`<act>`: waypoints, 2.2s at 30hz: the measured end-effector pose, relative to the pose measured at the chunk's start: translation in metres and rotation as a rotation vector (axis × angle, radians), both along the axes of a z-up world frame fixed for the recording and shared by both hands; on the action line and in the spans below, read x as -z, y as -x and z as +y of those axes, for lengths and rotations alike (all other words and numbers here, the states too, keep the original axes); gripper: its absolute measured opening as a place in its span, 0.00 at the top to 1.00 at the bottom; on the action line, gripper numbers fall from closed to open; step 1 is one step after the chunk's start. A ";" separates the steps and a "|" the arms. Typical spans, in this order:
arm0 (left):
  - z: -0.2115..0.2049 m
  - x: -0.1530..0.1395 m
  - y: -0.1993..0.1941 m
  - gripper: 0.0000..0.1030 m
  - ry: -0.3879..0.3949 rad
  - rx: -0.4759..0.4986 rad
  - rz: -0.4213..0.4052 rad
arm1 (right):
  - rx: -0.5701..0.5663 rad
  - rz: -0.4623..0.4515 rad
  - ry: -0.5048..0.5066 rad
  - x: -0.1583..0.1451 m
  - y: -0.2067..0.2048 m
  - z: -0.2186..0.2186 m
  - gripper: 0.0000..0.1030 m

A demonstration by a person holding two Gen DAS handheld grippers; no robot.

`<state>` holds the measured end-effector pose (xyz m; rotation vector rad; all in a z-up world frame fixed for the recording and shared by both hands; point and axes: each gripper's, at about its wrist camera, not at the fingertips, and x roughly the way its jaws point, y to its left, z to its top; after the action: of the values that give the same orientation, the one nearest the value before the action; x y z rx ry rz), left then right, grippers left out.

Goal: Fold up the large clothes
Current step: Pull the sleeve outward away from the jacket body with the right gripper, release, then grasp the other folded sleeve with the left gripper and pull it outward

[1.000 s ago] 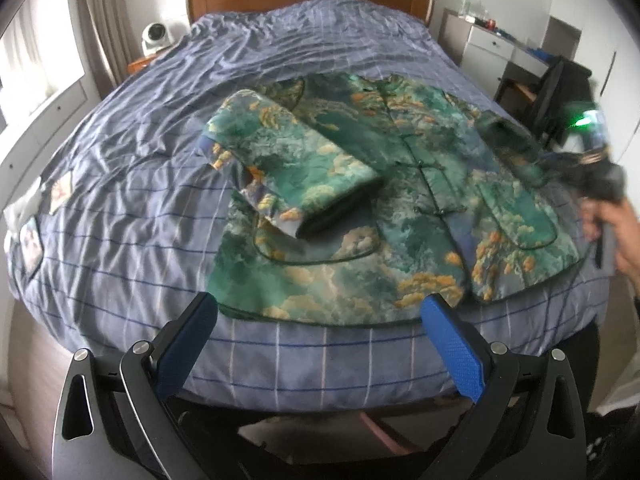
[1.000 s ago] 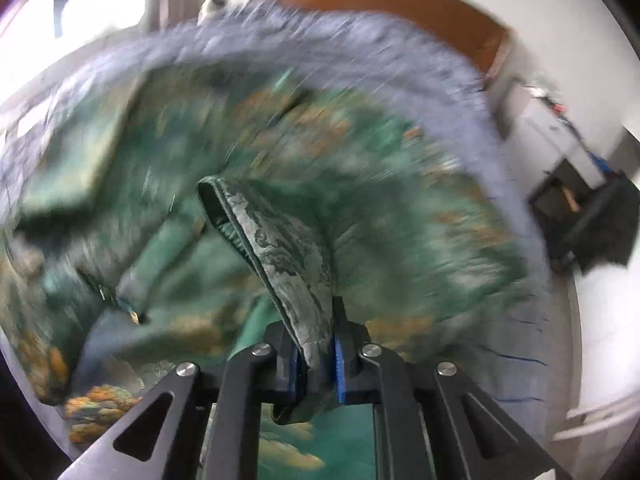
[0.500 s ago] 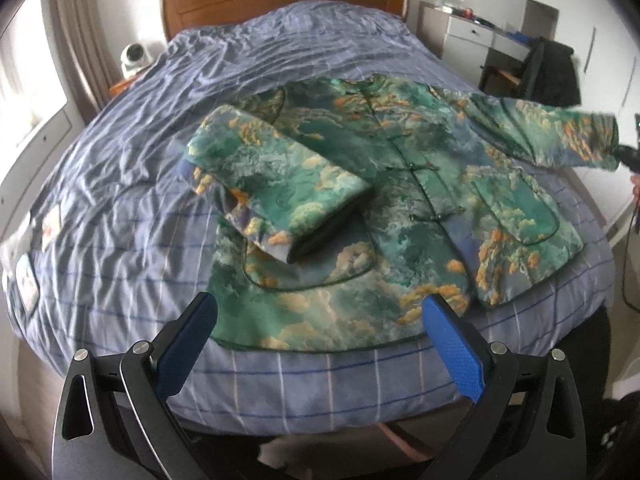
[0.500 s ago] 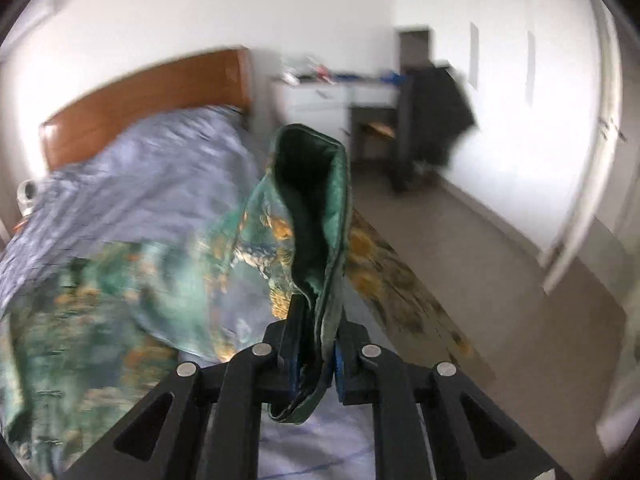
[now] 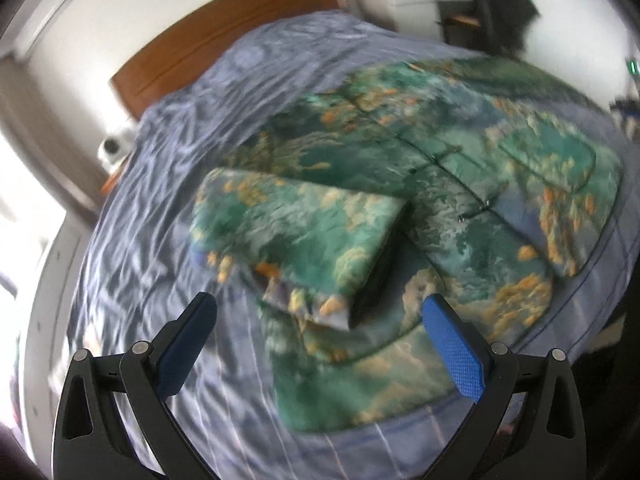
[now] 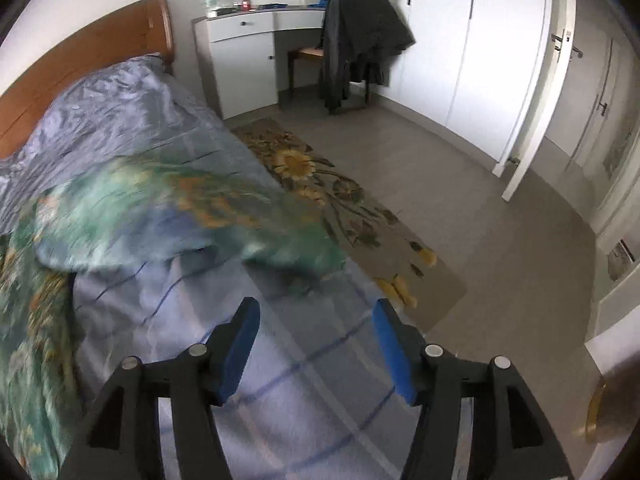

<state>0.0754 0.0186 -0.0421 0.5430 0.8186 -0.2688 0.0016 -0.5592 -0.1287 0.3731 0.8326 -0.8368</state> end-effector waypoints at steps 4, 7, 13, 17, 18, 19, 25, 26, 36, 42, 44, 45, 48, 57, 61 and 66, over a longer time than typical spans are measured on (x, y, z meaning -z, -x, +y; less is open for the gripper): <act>-0.025 0.043 -0.031 0.01 -0.124 0.157 0.046 | -0.078 -0.044 0.016 -0.016 0.024 0.046 0.42; -0.035 0.073 -0.060 0.01 -0.176 0.194 0.075 | -0.163 -0.075 0.023 -0.023 0.030 0.089 0.42; -0.015 0.081 -0.102 0.51 -0.015 0.158 0.257 | -0.375 -0.096 0.069 -0.037 0.034 0.180 0.42; 0.005 0.060 -0.099 0.91 0.071 0.075 0.225 | -0.473 -0.113 0.109 -0.044 0.028 0.224 0.42; 0.015 0.048 -0.099 0.91 0.108 0.046 0.203 | -0.490 -0.123 0.110 -0.045 0.026 0.233 0.42; 0.025 0.035 -0.099 0.91 0.144 0.017 0.180 | -0.502 -0.132 0.108 -0.047 0.025 0.238 0.42; 0.123 -0.053 -0.095 0.91 0.321 -0.238 -0.017 | -0.551 -0.181 0.115 -0.059 0.023 0.264 0.42; 0.142 -0.062 -0.095 0.90 0.322 -0.289 -0.049 | -0.556 -0.186 0.119 -0.061 0.022 0.267 0.42; 0.305 -0.025 -0.099 0.68 0.223 -0.841 -0.140 | -0.588 -0.196 0.118 -0.062 0.025 0.284 0.42; 0.287 0.011 -0.072 0.35 0.265 -0.849 -0.060 | -0.564 -0.186 0.094 -0.060 0.027 0.270 0.39; 0.264 0.019 -0.063 0.20 0.349 -0.761 0.007 | -0.551 -0.177 0.057 -0.054 0.026 0.255 0.32; 0.247 0.026 -0.060 0.18 0.407 -0.696 0.064 | -0.536 -0.168 0.035 -0.050 0.026 0.245 0.27; 0.194 0.051 -0.052 0.16 0.523 -0.518 0.228 | -0.493 -0.125 -0.036 -0.033 0.025 0.213 0.27; 0.109 0.103 -0.070 0.14 0.539 -0.398 0.373 | -0.552 -0.040 -0.280 0.020 0.003 0.161 0.27; 0.109 0.108 -0.066 0.19 0.564 -0.394 0.376 | -0.590 -0.054 -0.388 0.038 -0.007 0.156 0.27; 0.104 0.106 -0.052 0.81 0.571 -0.336 0.415 | -0.623 -0.062 -0.401 0.041 -0.016 0.164 0.70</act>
<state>0.1277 0.1222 -0.1478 -0.1976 1.1612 -0.2923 0.0177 -0.3947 -0.1693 0.4532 0.9862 -0.0757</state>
